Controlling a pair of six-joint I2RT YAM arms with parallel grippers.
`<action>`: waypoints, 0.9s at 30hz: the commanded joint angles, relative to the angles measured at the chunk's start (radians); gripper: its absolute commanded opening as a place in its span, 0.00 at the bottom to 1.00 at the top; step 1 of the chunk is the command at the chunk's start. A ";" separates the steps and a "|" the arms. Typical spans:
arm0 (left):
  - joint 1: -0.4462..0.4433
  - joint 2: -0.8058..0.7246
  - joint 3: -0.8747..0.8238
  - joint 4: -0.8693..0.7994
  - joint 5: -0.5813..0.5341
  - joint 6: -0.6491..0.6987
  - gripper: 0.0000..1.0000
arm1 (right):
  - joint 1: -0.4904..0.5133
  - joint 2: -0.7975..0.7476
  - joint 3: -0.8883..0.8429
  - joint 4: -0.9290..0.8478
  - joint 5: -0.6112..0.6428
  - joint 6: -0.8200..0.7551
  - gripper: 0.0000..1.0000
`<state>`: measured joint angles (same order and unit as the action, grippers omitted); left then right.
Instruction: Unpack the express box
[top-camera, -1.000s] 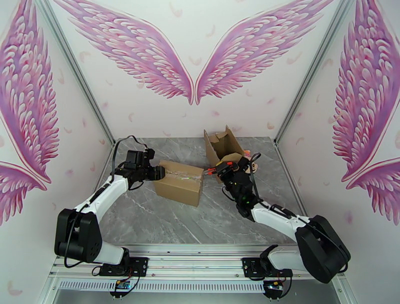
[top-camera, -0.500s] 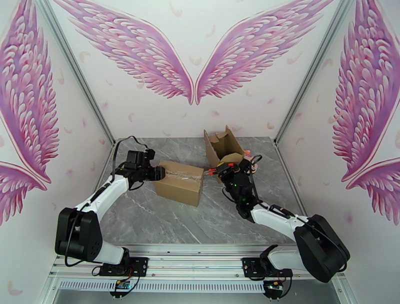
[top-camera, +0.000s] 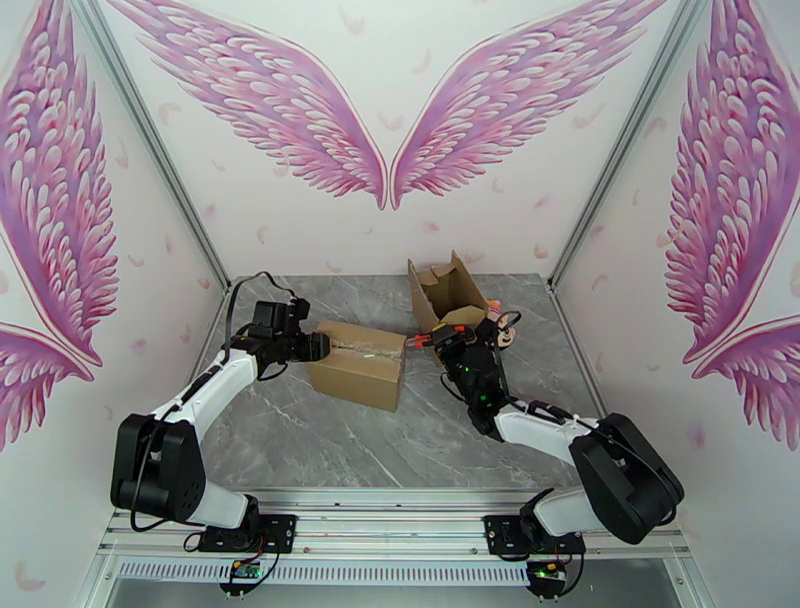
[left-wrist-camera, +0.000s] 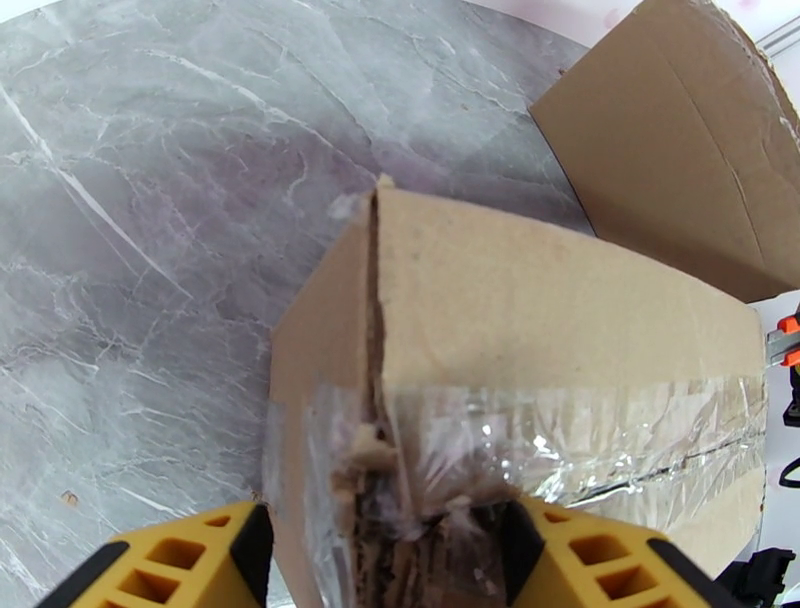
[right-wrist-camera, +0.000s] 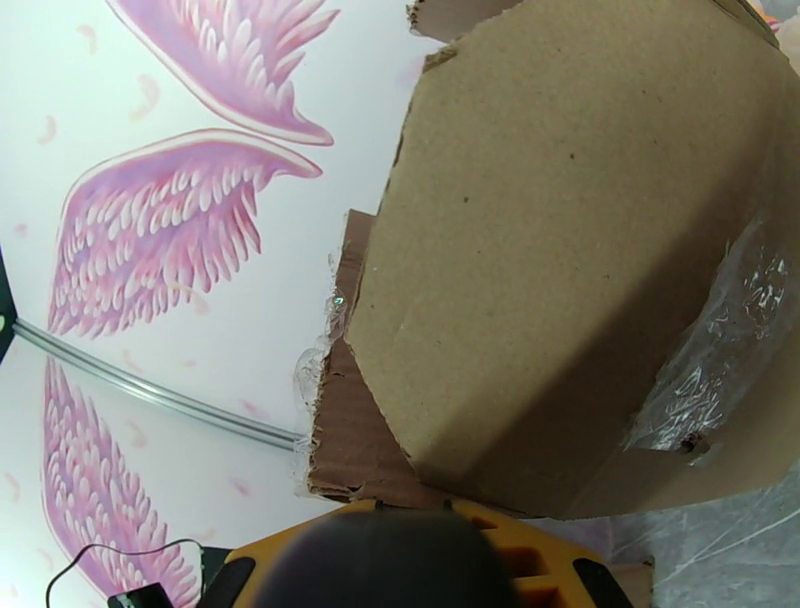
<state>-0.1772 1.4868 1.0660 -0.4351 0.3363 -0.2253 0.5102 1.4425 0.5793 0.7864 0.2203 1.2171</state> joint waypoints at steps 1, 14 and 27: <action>-0.007 0.005 -0.021 -0.026 0.027 -0.017 0.65 | 0.009 0.028 0.012 0.011 -0.084 0.088 0.00; -0.162 -0.271 -0.070 0.058 -0.226 0.290 0.99 | 0.005 0.036 0.067 -0.107 -0.153 0.138 0.00; -0.276 -0.343 -0.138 0.056 -0.354 0.615 0.99 | 0.005 0.124 0.083 0.032 -0.195 0.195 0.00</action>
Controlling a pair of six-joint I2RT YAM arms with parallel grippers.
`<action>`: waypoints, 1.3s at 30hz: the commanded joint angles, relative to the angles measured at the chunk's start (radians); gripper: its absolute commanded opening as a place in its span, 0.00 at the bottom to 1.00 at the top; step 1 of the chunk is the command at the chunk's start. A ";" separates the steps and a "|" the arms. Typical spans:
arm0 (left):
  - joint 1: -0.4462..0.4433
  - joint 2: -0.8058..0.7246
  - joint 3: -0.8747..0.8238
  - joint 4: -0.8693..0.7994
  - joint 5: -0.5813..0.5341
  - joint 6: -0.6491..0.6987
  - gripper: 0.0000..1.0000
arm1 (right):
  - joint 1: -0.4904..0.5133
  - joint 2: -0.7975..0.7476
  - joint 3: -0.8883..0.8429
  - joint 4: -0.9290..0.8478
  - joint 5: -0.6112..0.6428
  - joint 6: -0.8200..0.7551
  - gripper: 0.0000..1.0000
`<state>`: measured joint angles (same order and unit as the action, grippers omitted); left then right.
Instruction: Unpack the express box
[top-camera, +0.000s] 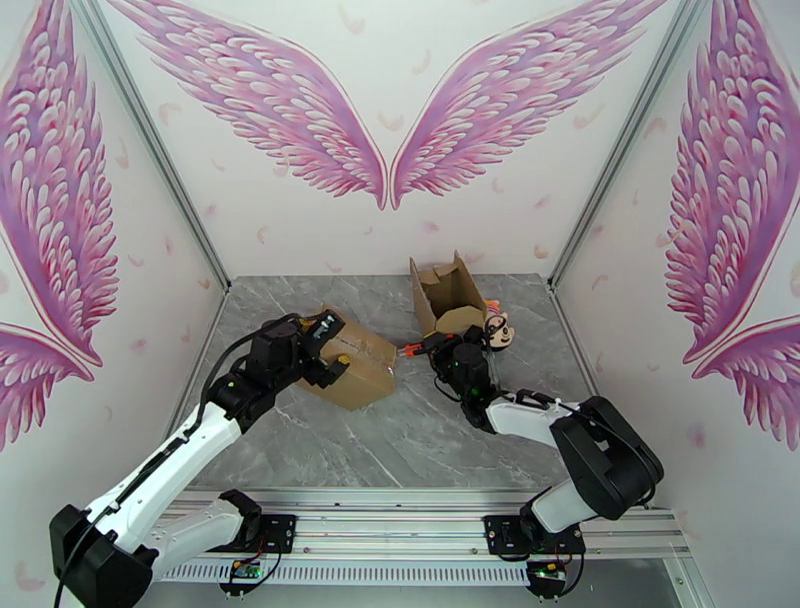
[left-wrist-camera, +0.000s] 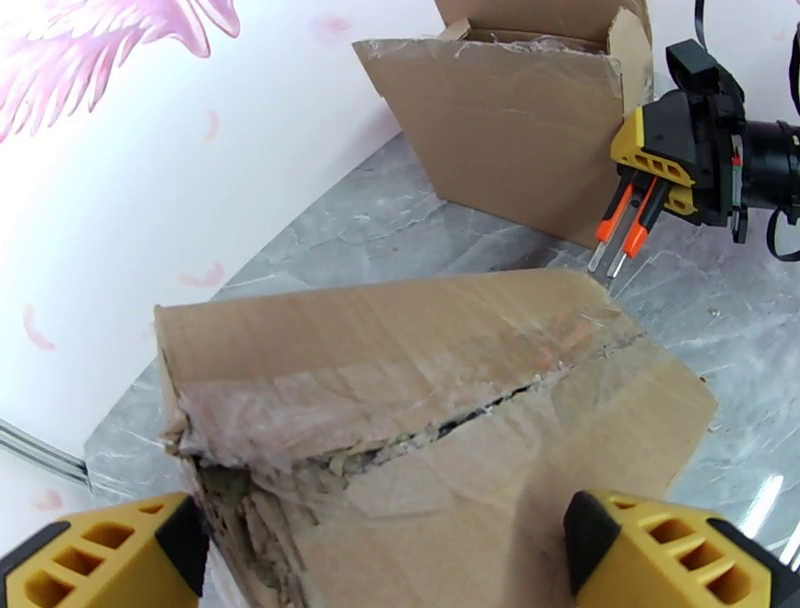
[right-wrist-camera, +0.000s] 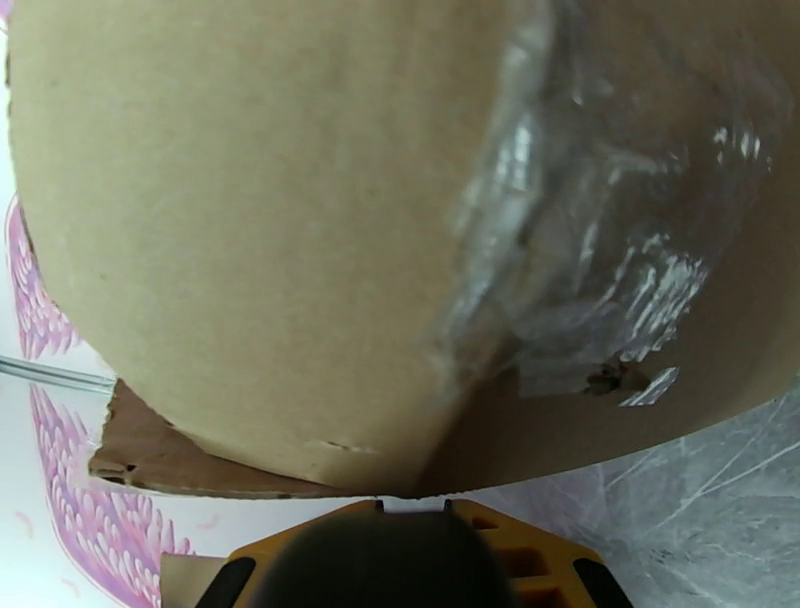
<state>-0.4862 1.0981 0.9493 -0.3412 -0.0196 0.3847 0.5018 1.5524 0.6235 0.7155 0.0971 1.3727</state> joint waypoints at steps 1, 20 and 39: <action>0.055 0.053 -0.021 -0.036 0.019 -0.033 0.99 | 0.013 0.018 0.040 0.114 -0.075 0.042 0.00; 0.198 0.109 -0.143 0.170 0.366 -0.594 0.99 | -0.019 0.117 0.019 0.395 -0.114 0.132 0.00; 0.309 0.078 0.000 -0.117 0.083 -0.450 0.99 | -0.017 0.121 0.028 0.308 -0.149 0.095 0.00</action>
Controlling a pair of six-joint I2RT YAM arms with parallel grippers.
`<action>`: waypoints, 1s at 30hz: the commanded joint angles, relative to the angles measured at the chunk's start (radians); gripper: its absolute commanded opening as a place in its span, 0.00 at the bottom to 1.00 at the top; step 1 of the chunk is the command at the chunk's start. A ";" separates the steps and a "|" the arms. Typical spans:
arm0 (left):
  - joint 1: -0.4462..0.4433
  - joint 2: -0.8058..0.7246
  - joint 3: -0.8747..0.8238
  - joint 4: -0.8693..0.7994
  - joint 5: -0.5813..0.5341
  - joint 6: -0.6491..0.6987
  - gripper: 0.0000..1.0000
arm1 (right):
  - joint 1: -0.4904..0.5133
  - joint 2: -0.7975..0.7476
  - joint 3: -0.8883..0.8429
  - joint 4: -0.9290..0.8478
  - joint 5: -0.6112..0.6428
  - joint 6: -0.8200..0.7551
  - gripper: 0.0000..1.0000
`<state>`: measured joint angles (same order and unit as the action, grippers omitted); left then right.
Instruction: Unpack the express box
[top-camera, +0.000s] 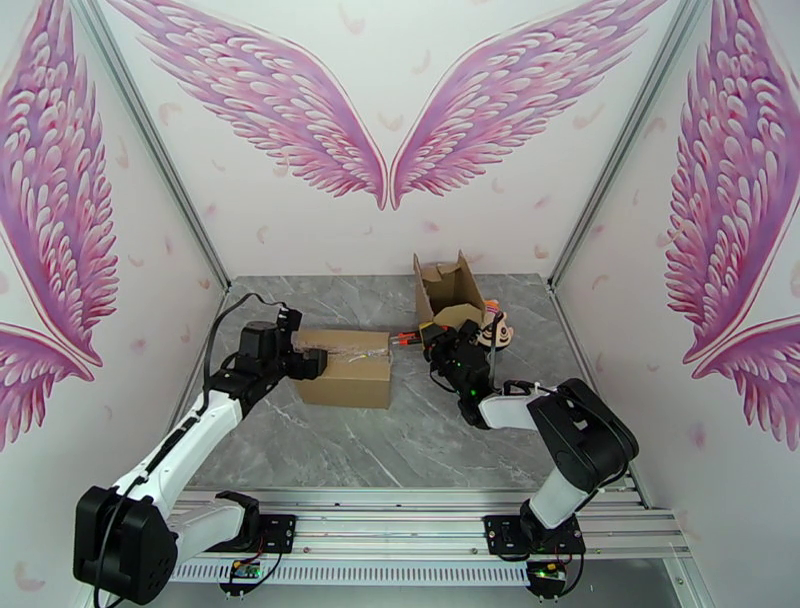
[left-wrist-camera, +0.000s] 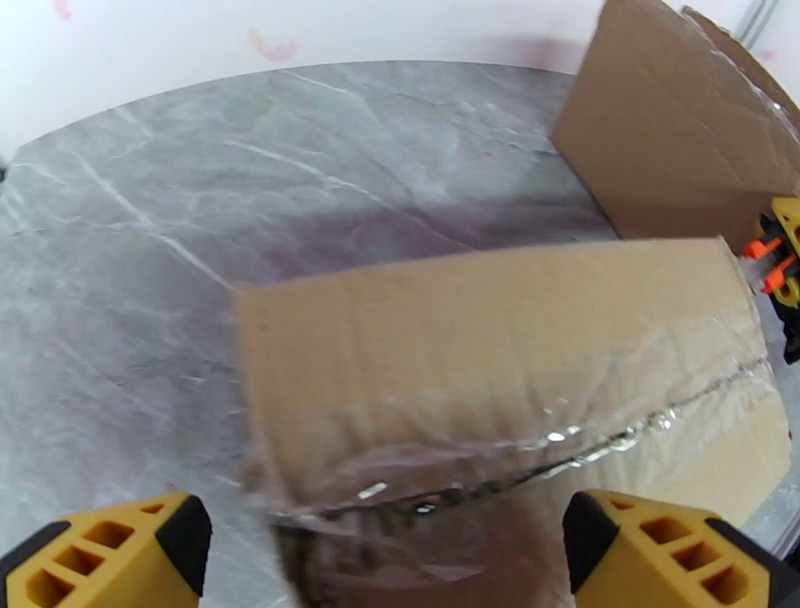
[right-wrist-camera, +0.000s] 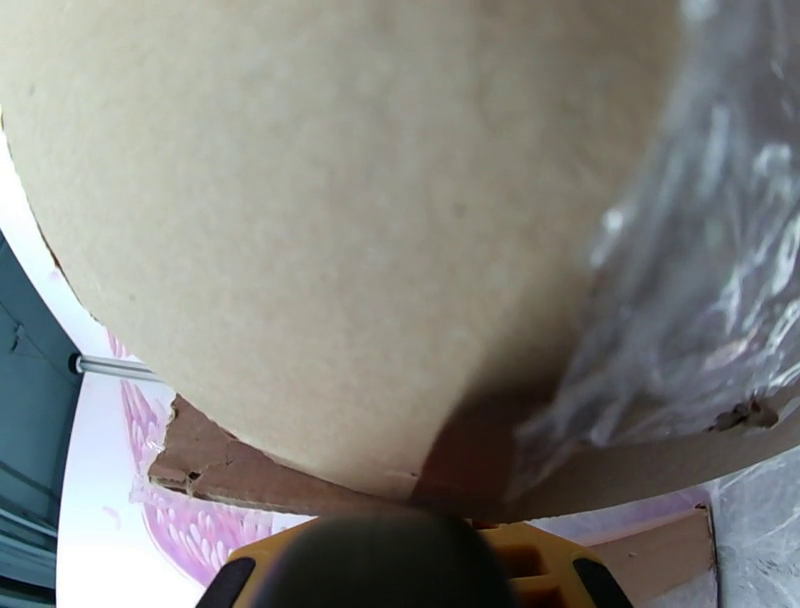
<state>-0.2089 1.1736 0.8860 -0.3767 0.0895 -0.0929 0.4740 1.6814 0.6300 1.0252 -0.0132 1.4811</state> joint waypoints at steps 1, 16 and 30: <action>0.043 0.011 0.074 -0.088 -0.007 0.026 0.99 | 0.011 -0.005 0.023 0.007 -0.039 -0.011 0.00; -0.270 -0.169 -0.032 -0.052 0.079 0.776 0.99 | 0.011 -0.008 0.046 -0.028 -0.063 -0.008 0.00; -0.447 0.145 0.084 0.025 -0.104 1.065 0.99 | 0.010 -0.066 0.067 -0.167 -0.082 -0.001 0.00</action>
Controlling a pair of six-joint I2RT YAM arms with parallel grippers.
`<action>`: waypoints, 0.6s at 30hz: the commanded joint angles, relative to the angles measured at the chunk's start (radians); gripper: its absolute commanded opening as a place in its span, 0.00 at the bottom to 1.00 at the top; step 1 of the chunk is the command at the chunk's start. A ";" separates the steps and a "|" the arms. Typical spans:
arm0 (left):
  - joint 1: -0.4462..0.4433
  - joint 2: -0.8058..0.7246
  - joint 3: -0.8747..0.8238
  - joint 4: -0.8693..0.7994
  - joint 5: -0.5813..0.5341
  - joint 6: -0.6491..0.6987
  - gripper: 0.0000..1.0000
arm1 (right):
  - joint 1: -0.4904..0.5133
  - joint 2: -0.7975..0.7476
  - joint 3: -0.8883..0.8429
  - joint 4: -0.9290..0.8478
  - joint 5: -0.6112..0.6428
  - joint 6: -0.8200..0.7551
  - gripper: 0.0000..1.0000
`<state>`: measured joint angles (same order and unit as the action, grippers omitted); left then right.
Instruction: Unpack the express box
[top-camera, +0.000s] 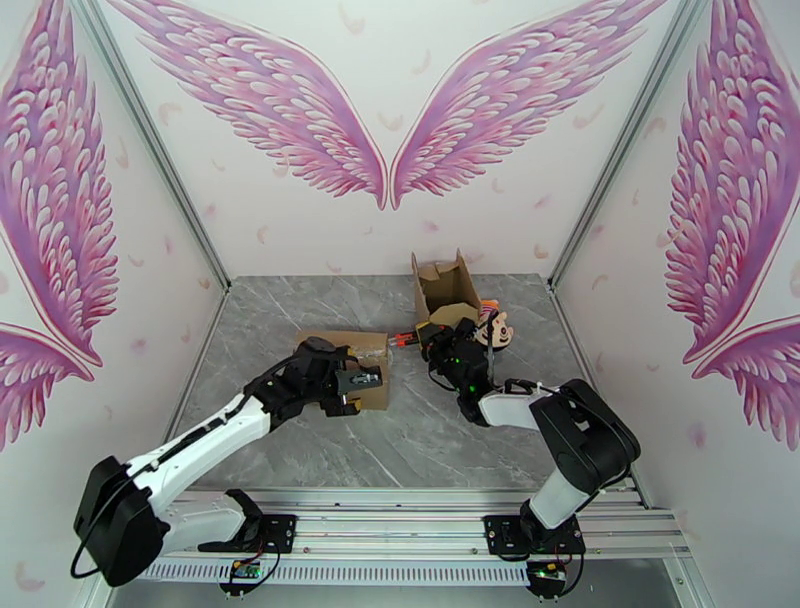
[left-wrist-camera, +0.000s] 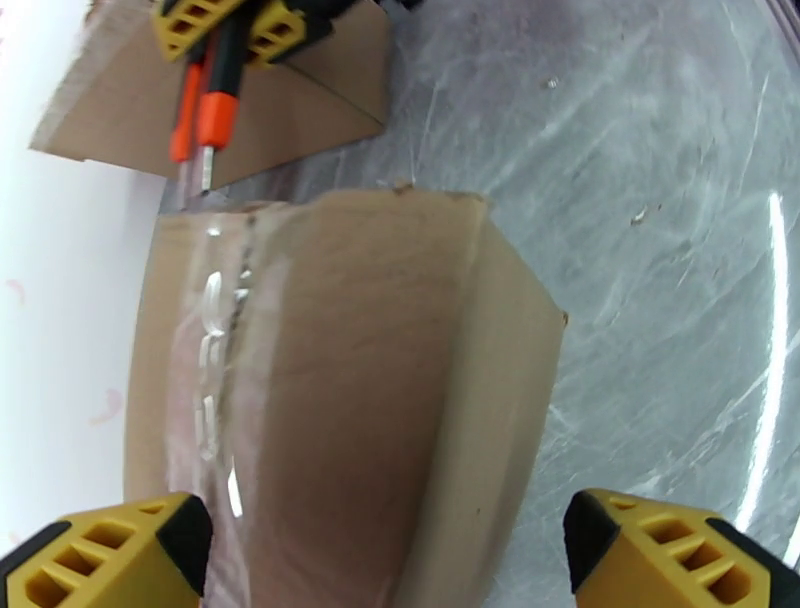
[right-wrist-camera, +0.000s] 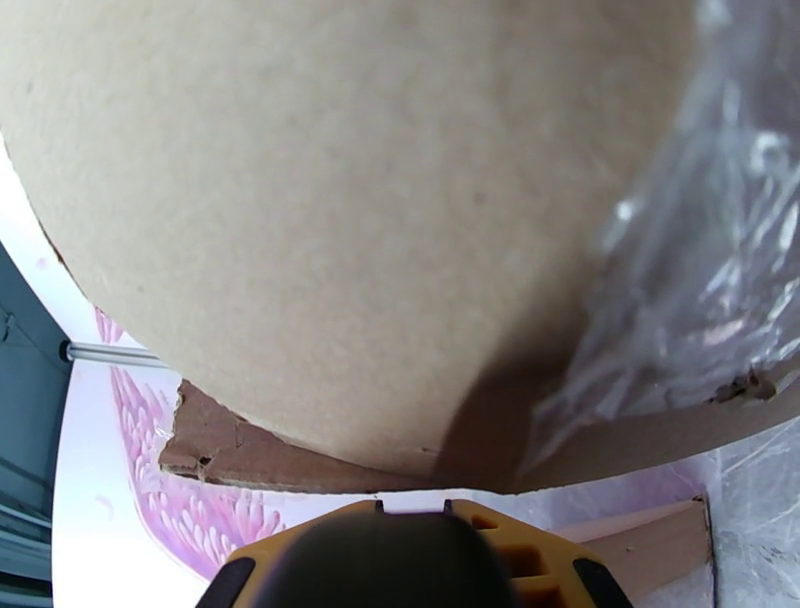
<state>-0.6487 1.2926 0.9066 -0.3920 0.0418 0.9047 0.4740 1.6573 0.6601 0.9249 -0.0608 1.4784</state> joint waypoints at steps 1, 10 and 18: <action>-0.012 0.037 0.068 0.058 -0.070 0.069 0.99 | 0.011 -0.048 0.043 -0.087 -0.039 0.000 0.00; -0.025 0.109 0.083 0.167 -0.186 0.033 0.99 | 0.012 -0.114 0.090 -0.257 -0.085 -0.016 0.00; 0.022 0.160 0.139 0.156 -0.152 -0.076 0.99 | 0.016 -0.138 0.127 -0.382 -0.169 -0.047 0.00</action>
<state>-0.6582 1.4269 0.9840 -0.3023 -0.0864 0.8978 0.4725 1.5604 0.7582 0.6151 -0.1001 1.4609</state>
